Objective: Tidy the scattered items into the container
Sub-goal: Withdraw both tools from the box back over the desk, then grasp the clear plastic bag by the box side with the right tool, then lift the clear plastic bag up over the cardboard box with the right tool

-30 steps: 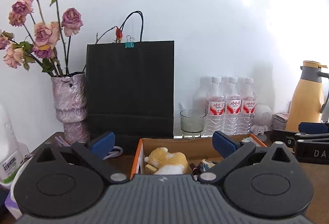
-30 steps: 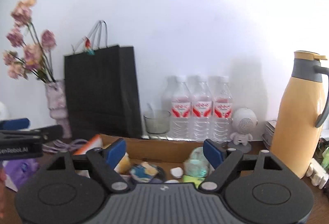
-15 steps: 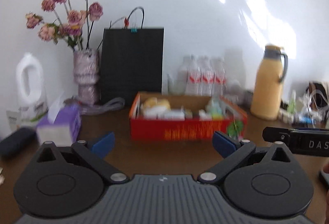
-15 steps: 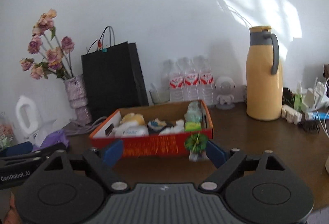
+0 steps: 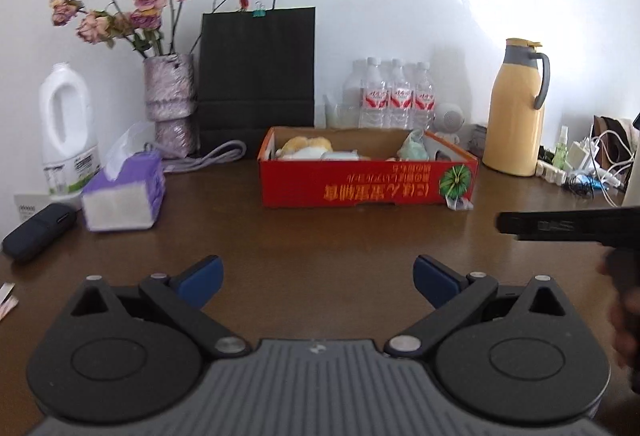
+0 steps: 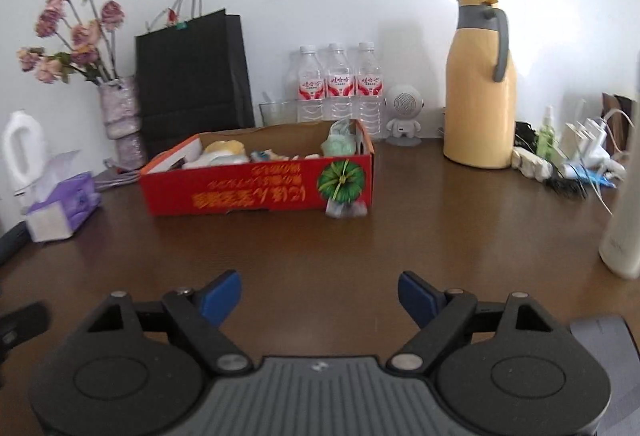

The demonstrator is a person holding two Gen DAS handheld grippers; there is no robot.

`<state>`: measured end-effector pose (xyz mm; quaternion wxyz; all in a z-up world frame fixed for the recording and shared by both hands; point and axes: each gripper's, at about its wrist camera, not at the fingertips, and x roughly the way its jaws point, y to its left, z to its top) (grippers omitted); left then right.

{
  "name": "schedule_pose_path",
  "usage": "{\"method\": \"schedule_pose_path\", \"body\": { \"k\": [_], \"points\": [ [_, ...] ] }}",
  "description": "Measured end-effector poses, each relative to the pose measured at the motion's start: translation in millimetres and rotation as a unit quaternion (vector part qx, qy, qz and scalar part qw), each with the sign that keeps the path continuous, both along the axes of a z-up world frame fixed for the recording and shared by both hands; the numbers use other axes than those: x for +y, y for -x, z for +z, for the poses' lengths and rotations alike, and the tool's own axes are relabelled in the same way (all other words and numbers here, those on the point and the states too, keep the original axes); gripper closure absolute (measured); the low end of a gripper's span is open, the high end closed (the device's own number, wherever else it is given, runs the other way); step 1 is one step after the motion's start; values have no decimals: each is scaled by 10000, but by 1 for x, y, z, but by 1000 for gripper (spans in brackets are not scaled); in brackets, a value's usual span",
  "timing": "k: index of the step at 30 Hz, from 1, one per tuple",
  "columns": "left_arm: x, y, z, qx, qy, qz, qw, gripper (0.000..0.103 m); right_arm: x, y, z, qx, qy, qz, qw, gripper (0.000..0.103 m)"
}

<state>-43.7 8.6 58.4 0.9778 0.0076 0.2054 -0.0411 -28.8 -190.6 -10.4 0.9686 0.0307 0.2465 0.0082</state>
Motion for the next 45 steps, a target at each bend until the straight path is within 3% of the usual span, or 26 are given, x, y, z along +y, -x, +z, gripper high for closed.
{"method": "schedule_pose_path", "body": {
  "k": [3, 5, 7, 10, 12, 14, 15, 21, 26, 27, 29, 30, 32, 35, 38, 45],
  "points": [
    [-2, -39, 4, 86, 13, 35, 10000, 0, -1, -71, -9, 241, 350, -200, 9989, 32],
    [-1, -58, 8, 56, 44, 35, 10000, 0, -9, -103, -15, 442, 166, -264, 9985, 43],
    [0, -74, 11, -37, 89, 9, 10000, 0, -18, -123, -18, 446, -112, -306, 9985, 42],
    [0, -97, 9, 1, 146, 5, 9999, 0, -17, -146, -24, 518, -7, -266, 9983, 42],
    [0, -108, 5, 82, 200, -10, 9998, 0, -16, -159, -29, 611, 10, -228, 9979, 48],
    [1, -115, -1, 197, 240, -35, 9995, 0, -15, -167, -35, 743, 16, -195, 9970, 63],
    [2, -118, -5, 267, 253, -19, 9993, 0, -15, -168, -39, 764, 22, -177, 9969, 65],
    [5, -123, -17, 471, 318, 69, 9984, 0, -13, -174, -40, 765, 135, -248, 9967, 67],
    [3, -121, -19, 458, 247, -13, 9986, 0, -14, -179, -40, 785, 93, -194, 9967, 57],
    [2, -121, -19, 456, 227, -14, 9987, 0, -14, -180, -40, 783, 95, -213, 9967, 59],
    [2, -122, -20, 481, 212, -18, 9986, 0, -15, -182, -40, 783, 200, -327, 9962, 81],
    [1, -122, -20, 493, 208, -13, 9986, 0, -16, -182, -40, 787, 224, -387, 9959, 85],
    [1, -122, -21, 509, 189, -5, 9985, 0, -19, -183, -40, 815, 198, -449, 9955, 92],
    [-1, -121, -19, 507, 193, 21, 9985, 0, -16, -180, -39, 868, 378, -416, 9946, 94],
    [-2, -115, -14, 464, 186, 53, 9987, 0, -13, -164, -35, 766, 315, -339, 9960, 95],
    [-8, -80, 10, -73, 363, 162, 9992, 0, 7, -65, 10, -256, -302, 426, 9983, 95]
  ]
}}
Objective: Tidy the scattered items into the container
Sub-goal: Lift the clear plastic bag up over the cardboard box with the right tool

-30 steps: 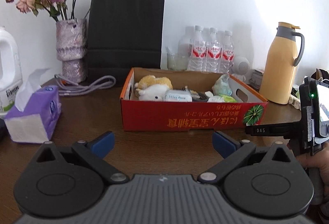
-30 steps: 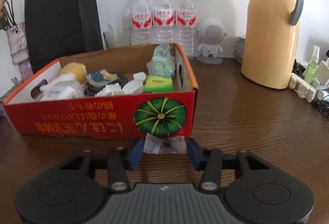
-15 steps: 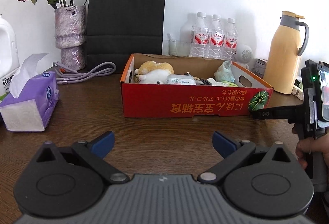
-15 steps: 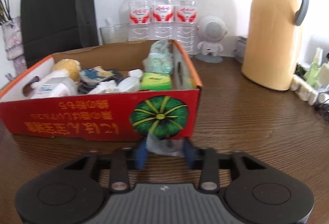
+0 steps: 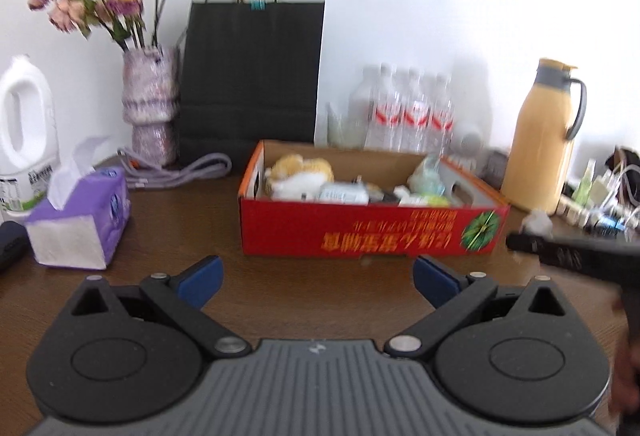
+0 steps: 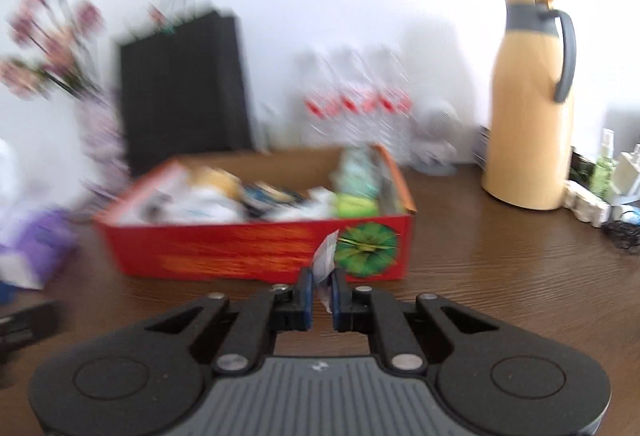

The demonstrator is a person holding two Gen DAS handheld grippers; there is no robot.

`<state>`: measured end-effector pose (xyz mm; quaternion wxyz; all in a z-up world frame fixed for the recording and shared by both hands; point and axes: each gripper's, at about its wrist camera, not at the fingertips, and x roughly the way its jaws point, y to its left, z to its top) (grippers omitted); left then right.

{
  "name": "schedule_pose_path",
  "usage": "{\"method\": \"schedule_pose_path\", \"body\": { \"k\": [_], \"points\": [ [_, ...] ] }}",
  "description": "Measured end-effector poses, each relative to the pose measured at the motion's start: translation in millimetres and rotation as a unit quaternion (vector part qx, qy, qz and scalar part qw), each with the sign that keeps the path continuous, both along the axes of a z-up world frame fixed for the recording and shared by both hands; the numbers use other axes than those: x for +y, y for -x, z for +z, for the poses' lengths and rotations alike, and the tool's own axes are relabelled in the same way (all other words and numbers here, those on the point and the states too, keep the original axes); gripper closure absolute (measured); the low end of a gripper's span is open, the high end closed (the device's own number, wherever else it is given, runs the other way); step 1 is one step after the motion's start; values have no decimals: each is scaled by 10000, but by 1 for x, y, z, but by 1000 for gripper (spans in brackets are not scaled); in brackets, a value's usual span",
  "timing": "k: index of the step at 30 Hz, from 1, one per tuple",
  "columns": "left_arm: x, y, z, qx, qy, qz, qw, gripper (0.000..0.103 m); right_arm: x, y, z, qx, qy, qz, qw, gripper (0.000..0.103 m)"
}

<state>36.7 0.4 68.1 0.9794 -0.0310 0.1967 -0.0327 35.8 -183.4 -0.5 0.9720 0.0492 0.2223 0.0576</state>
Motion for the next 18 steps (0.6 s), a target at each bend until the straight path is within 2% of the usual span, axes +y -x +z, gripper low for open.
{"method": "schedule_pose_path", "body": {
  "k": [5, 9, 12, 15, 18],
  "points": [
    [-10, 42, 10, -324, 2, 48, 9995, 0, 19, 77, 13, -592, 110, 210, 9980, 94],
    [-14, 77, 0, -181, -188, 53, 9996, 0, 28, 135, 4, -730, 317, 316, 9963, 94],
    [-11, 104, -5, -151, -131, 144, 9997, 0, 23, 171, -2, -778, 92, 317, 9964, 94],
    [-13, 125, -7, -292, -242, 201, 9991, 0, 22, 193, -5, -1007, 224, 249, 9944, 94],
    [-12, 131, -4, -410, -294, 262, 9984, 0, 17, 199, -1, -1079, 123, 205, 9939, 94]
  ]
}}
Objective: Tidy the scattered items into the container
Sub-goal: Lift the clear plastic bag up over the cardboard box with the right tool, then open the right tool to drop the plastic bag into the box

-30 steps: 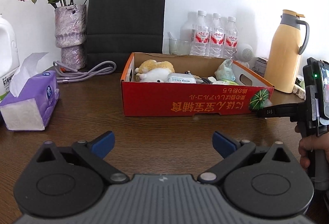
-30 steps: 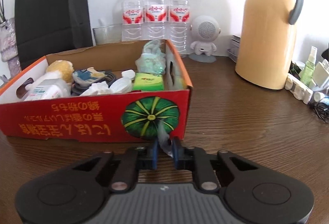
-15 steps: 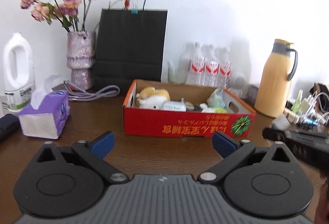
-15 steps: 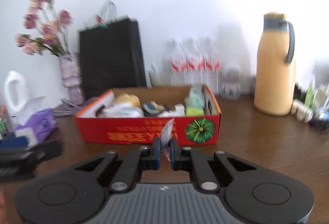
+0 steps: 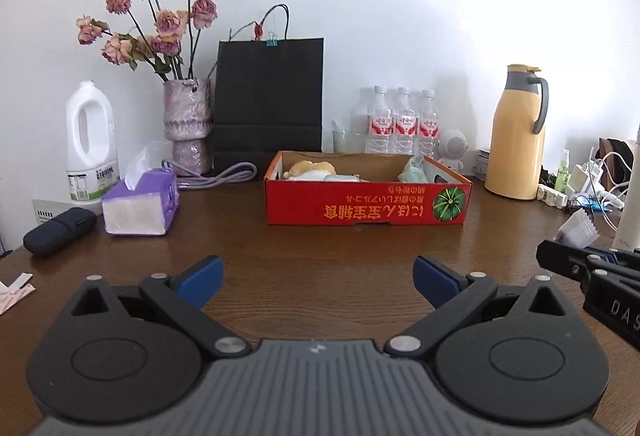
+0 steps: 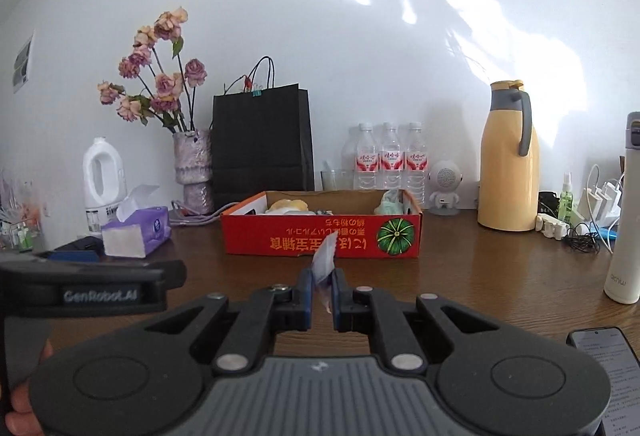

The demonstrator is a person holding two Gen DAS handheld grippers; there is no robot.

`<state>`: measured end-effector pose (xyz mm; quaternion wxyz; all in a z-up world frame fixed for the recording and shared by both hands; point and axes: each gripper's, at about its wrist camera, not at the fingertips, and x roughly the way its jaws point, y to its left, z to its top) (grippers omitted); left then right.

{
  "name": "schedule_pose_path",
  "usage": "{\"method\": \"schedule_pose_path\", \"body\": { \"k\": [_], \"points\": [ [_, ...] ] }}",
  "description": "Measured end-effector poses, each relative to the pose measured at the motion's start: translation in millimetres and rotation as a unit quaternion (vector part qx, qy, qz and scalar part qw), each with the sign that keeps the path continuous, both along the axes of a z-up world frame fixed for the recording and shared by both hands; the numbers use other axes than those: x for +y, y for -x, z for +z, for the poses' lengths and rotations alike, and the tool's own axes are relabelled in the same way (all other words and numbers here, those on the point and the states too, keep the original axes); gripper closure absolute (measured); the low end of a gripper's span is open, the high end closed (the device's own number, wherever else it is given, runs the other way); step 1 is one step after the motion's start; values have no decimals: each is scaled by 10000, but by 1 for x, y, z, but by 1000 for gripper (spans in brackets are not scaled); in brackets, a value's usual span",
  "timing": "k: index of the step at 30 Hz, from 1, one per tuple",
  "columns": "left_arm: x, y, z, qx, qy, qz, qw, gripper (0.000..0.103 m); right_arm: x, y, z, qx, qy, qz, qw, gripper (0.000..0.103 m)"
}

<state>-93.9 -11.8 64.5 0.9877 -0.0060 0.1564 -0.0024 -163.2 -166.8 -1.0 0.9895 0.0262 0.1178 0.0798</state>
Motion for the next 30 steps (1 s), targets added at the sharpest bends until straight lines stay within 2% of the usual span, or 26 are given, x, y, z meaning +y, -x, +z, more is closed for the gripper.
{"method": "schedule_pose_path", "body": {
  "k": [3, 5, 8, 10, 14, 17, 19, 22, 24, 27, 30],
  "points": [
    [1, -10, 14, -215, 55, -24, 9998, 0, -1, -10, 9, -124, -5, -17, 9999, 94],
    [0, -33, 33, -501, 19, -76, 9987, 0, 0, -29, 20, -234, -8, 0, 9997, 94],
    [0, -90, 67, -906, -105, -63, 9958, 0, 5, -78, 48, -466, -29, 7, 9989, 94],
    [-1, -135, 88, -1050, -34, -80, 9944, 0, 6, -117, 70, -688, -98, 18, 9976, 94],
    [-6, -232, 111, -786, 149, -76, 9968, 0, 3, -212, 106, -709, -308, 60, 9970, 94],
    [-3, -299, 103, -72, 262, -188, 9995, 0, -1, -277, 118, -541, -231, 108, 9982, 94],
    [2, -341, 89, 553, 332, -302, 9975, 0, -8, -329, 118, -7, -230, 185, 9996, 94],
    [4, -396, 64, 1709, 117, -416, 9843, 0, -13, -409, 101, 1371, -8, 38, 9905, 94],
    [9, -420, 49, 2307, 84, -507, 9717, 0, -14, -450, 84, 2179, 220, -133, 9756, 94],
    [20, -452, 26, 3195, 223, -431, 9463, 0, -22, -494, 55, 3232, 30, 65, 9463, 94],
    [27, -478, 12, 3659, 264, -288, 9298, 0, -18, -520, 29, 3980, 27, 292, 9169, 94]
  ]
}}
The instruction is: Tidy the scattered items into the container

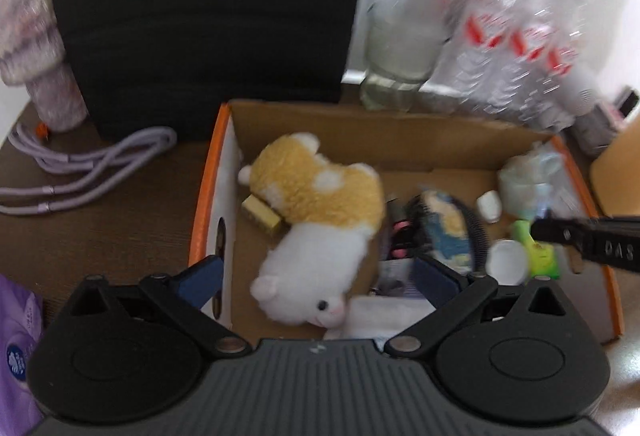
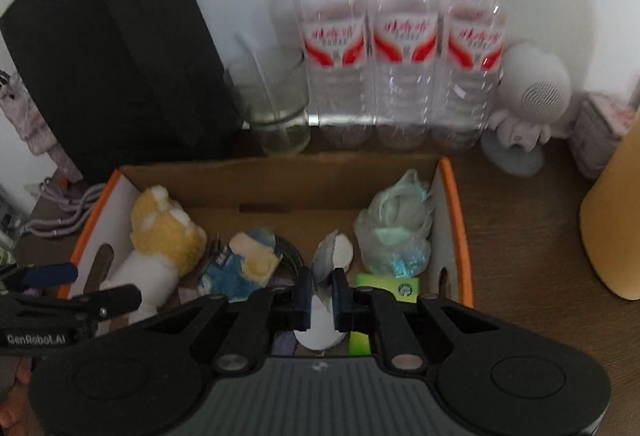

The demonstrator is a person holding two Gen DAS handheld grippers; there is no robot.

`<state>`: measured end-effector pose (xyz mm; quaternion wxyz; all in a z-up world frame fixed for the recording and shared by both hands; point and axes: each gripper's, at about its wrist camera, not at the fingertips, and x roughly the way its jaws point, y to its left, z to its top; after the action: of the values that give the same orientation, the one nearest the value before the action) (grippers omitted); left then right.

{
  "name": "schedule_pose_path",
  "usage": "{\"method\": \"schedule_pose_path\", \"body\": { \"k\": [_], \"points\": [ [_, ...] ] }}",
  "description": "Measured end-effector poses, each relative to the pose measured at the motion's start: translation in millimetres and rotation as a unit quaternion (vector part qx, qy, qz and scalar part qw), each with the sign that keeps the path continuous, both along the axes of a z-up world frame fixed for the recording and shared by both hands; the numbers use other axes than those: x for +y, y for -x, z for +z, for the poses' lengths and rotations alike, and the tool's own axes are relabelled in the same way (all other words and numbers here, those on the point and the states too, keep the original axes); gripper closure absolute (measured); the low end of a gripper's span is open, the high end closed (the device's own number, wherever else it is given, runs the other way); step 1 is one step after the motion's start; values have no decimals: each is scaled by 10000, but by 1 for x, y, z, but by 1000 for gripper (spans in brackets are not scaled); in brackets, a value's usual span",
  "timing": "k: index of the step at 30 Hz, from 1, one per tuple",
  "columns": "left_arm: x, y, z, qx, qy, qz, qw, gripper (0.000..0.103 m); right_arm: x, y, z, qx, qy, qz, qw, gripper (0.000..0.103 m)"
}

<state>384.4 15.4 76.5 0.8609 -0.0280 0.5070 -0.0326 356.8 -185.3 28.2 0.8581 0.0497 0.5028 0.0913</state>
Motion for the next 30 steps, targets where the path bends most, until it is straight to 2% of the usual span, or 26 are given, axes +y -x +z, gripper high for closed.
{"method": "schedule_pose_path", "body": {
  "k": [2, 4, 7, 15, 18, 20, 21, 23, 25, 26, 28, 29, 30],
  "points": [
    [2, -9, -4, 104, 99, 39, 9999, 0, 9, -9, -10, 257, 130, 111, 9995, 92],
    [1, -13, -1, 85, 86, 83, 9999, 0, 14, -16, -15, 311, 278, 140, 9990, 86],
    [0, -12, 2, 117, 73, 36, 9999, 0, 20, -20, -15, 288, 449, 151, 9985, 51],
    [-6, -2, 20, 363, 31, 131, 9993, 0, 13, -8, 9, 396, 321, 84, 9987, 49],
    [-11, 12, 28, 293, -88, 154, 9994, 0, 14, 5, 20, 316, 432, 39, 9986, 37],
    [-16, 26, 36, 89, -254, 156, 9995, 0, 15, 18, 27, 137, 534, -70, 9985, 23],
    [-19, 35, 40, -119, -385, 197, 9990, 0, 16, 26, 29, 40, 580, -100, 9983, 22],
    [-23, 57, 50, -780, -512, 299, 9952, 0, 20, 44, 34, -313, 582, -140, 9977, 22],
    [-23, 83, 56, -1633, -404, 315, 9853, 0, 22, 71, 39, -1081, 543, -181, 9925, 22],
    [-23, 96, 57, -2057, -317, 282, 9777, 0, 24, 87, 41, -1612, 564, -238, 9850, 21],
    [-25, 117, 56, -2628, -292, 269, 9640, 0, 26, 119, 37, -2685, 604, -288, 9609, 14],
    [-26, 124, 56, -2788, -305, 264, 9595, 0, 27, 131, 33, -3031, 628, -319, 9504, 14],
    [-27, 130, 56, -2915, -302, 253, 9558, 0, 28, 139, 29, -3192, 643, -335, 9449, 14]
  ]
}}
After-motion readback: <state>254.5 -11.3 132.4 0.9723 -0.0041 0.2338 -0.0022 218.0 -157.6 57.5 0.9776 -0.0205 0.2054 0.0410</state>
